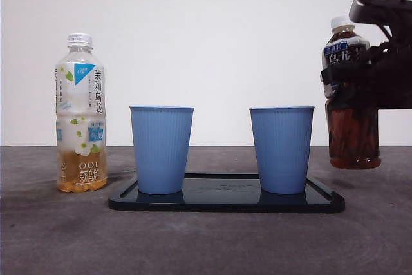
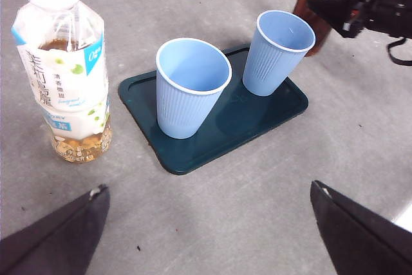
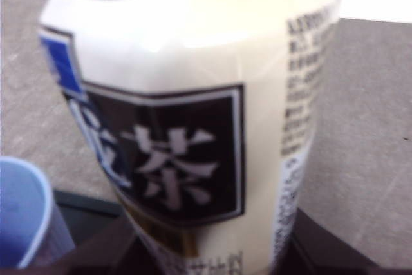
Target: Pour the drink into the cup
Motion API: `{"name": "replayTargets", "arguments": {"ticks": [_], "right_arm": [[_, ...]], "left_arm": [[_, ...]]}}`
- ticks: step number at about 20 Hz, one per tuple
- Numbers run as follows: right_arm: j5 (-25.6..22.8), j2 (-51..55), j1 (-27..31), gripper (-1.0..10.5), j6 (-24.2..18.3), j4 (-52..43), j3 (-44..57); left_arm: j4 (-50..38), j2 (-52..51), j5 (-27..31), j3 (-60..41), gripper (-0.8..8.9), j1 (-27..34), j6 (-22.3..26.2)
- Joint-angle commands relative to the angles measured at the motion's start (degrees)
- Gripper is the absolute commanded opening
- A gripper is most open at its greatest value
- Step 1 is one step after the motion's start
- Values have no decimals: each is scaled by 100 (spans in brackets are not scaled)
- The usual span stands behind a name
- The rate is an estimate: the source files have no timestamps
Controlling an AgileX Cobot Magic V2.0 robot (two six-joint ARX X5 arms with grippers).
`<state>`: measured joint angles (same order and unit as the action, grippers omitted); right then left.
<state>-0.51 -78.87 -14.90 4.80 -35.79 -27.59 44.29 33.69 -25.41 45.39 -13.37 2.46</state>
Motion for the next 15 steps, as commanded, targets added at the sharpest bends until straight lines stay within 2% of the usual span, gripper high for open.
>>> {"name": "replayTargets", "arguments": {"ticks": [1,5,7,10,13,15], "right_arm": [[79,-267,48,66,63,-503,-90],[166,-614,90,78,59,-634,-90],[164,-702,90,181,59,-651,-90],[164,-721,90,215,57,-614,-85],[155,-719,90,299,61,-525,-83],[155,-715,90,307,57,-319,-83]], "left_arm": [[-105,24,11,107,501,-20,28],[-286,24,11,107,501,-20,26],[-341,24,11,107,501,-20,26],[-339,24,11,107,501,-20,26],[-339,24,11,107,501,-20,28],[-339,24,11,107,501,-20,28]]}}
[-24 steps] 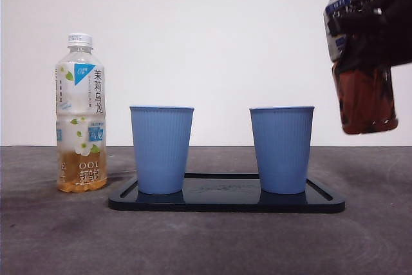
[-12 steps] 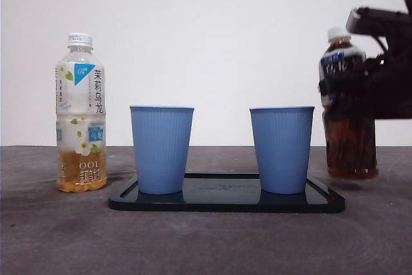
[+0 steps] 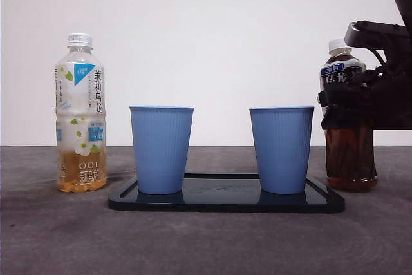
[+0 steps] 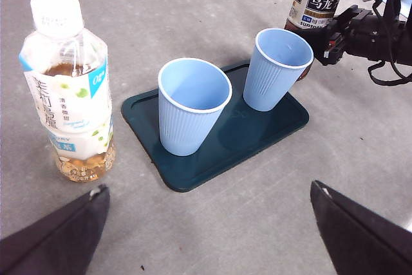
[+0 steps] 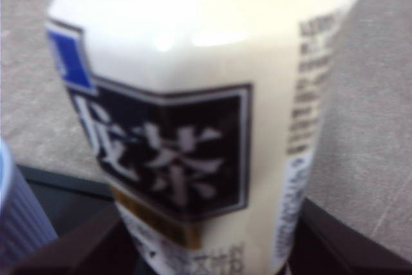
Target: Pour the drink into the cup
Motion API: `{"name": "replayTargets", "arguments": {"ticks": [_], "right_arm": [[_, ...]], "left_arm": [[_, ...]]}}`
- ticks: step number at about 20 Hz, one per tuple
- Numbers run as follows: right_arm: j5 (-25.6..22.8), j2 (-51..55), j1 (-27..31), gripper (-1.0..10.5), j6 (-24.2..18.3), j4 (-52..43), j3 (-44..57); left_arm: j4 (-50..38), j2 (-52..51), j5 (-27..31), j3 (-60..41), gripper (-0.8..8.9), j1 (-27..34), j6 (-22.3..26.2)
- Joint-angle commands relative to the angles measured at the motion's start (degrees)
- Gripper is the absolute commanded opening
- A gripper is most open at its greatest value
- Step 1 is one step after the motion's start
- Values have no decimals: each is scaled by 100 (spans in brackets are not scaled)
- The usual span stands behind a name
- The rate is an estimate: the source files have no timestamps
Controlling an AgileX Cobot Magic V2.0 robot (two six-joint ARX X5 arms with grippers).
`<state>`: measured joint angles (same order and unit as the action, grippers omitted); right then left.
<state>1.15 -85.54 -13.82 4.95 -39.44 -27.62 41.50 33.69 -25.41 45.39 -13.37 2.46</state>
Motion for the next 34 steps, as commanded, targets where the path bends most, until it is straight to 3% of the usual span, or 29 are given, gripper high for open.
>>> {"name": "replayTargets", "arguments": {"ticks": [1,12,18,22,26,31,34], "right_arm": [[-11,-48,-17,325,42,116,-81],[-181,501,-17,388,-111,1058,-83],[-155,1484,-35,394,-61,2594,-83],[-105,2354,-186,394,372,3877,-83],[-129,3305,-693,394,452,4948,-83],[-138,4599,-1252,393,988,5626,-83],[-136,5228,-1493,393,1187,5914,-83]], "left_arm": [[-59,24,13,107,501,-20,28],[-39,24,13,107,501,-20,24],[-68,37,361,105,545,-20,28],[-142,197,490,72,573,-20,17],[-935,507,560,-378,574,-22,-216],[-2492,977,833,-1303,607,-28,-717],[-3381,1423,1178,-1738,609,-111,-774]]}}
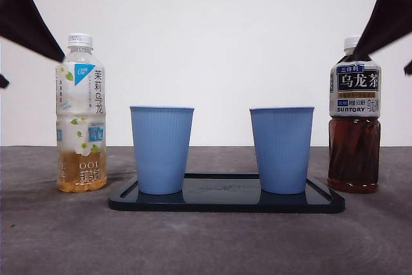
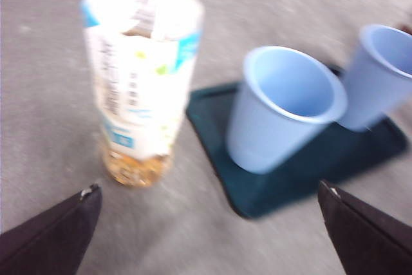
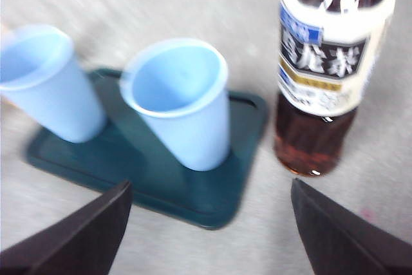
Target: Pour the drink into the cup
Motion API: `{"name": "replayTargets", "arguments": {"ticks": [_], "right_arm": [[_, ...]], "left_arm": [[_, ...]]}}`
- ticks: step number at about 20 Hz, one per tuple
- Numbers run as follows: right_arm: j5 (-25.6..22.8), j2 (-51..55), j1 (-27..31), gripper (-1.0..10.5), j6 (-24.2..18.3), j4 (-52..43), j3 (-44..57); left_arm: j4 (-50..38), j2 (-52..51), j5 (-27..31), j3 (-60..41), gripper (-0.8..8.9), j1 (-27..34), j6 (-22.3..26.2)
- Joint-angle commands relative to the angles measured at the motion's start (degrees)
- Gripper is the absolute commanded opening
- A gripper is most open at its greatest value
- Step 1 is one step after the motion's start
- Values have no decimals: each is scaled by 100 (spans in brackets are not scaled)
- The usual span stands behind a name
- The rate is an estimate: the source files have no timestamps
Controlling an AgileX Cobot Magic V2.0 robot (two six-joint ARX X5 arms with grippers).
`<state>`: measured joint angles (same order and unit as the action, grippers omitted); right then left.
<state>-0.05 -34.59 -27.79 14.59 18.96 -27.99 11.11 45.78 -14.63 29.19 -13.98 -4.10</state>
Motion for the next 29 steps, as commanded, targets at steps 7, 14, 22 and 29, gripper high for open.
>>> {"name": "replayTargets", "arguments": {"ticks": [7,14,22,29], "right_arm": [[-9,922,-221,393,275,435,-50],[9,1384,-221,393,280,584,-52],[7,1464,-221,393,271,640,-52],[9,1462,-221,393,256,643,-52]], "left_arm": [[-2208,1722,616,-420,608,-221,-63],[-3836,3152,785,-417,602,-216,26],[-4922,3886,1038,-417,514,-188,214],[-5316,4111,1038,-417,358,-136,216]]}}
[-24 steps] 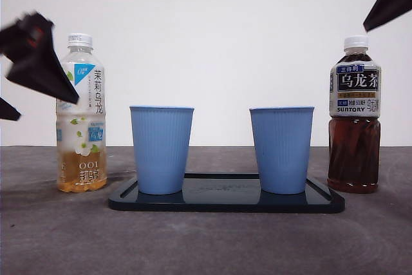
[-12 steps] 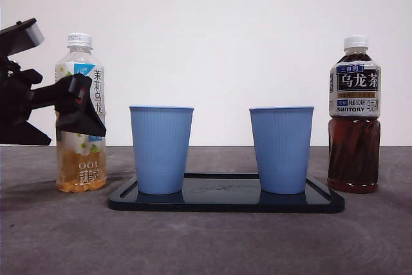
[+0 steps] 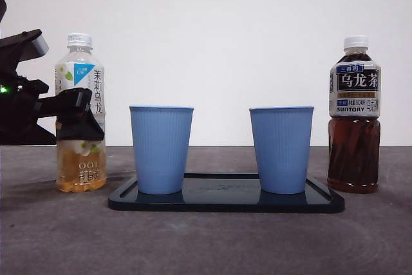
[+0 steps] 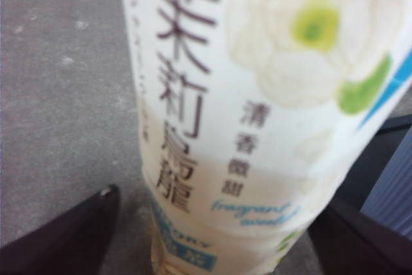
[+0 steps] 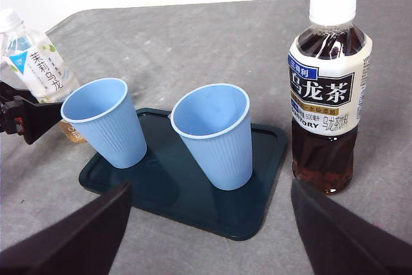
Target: Pour the drink into the cup
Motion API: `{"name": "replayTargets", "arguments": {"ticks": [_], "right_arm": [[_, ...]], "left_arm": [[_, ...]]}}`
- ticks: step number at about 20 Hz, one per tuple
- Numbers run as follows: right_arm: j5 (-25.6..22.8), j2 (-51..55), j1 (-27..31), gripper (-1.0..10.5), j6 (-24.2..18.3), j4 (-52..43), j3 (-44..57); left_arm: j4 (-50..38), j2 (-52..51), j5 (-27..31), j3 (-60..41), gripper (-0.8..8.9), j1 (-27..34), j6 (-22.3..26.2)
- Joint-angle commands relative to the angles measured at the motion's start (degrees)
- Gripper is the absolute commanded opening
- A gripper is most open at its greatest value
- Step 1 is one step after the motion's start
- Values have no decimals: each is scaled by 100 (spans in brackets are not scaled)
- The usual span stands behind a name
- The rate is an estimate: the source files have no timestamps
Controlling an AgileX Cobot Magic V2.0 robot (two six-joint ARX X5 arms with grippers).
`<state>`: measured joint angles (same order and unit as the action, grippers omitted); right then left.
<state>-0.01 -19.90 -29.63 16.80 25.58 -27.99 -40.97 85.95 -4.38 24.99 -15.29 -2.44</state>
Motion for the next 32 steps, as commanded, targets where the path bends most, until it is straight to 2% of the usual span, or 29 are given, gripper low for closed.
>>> {"name": "replayTargets", "arguments": {"ticks": [1,3,9,12,14,16,19,22,25,28,32], "right_arm": [[4,-7,-37,393,35,-20,-52],[4,-4,-37,393,35,-17,-52],[4,-4,-37,393,-33,-15,-52],[4,-7,-37,393,-70,-17,-52],[4,-7,-37,393,-77,-17,-52],[4,-7,-37,393,-81,-17,-52],[4,-7,-37,393,-96,-17,-52],[7,-7,-37,393,-120,-17,-52],[4,-7,-37,393,-240,-17,-52],[7,-7,-37,393,-267,-17,-52],[24,-7,-37,393,-269,-17,-52]], "left_arm": [[-120,94,13,4,322,-4,48],[-127,92,13,4,275,-4,46],[-72,-138,13,4,275,-4,68],[214,-621,15,48,275,-4,387],[984,-1010,125,260,275,-4,710],[2048,-1360,302,667,275,-7,1220],[3753,-1746,828,1532,275,-11,2251],[4981,-1976,1303,2269,275,-13,3139],[6037,-2070,1971,2896,275,-149,4339],[6738,-2070,2726,3309,275,-433,5305],[6859,-2068,3410,3425,275,-804,5989]]}}
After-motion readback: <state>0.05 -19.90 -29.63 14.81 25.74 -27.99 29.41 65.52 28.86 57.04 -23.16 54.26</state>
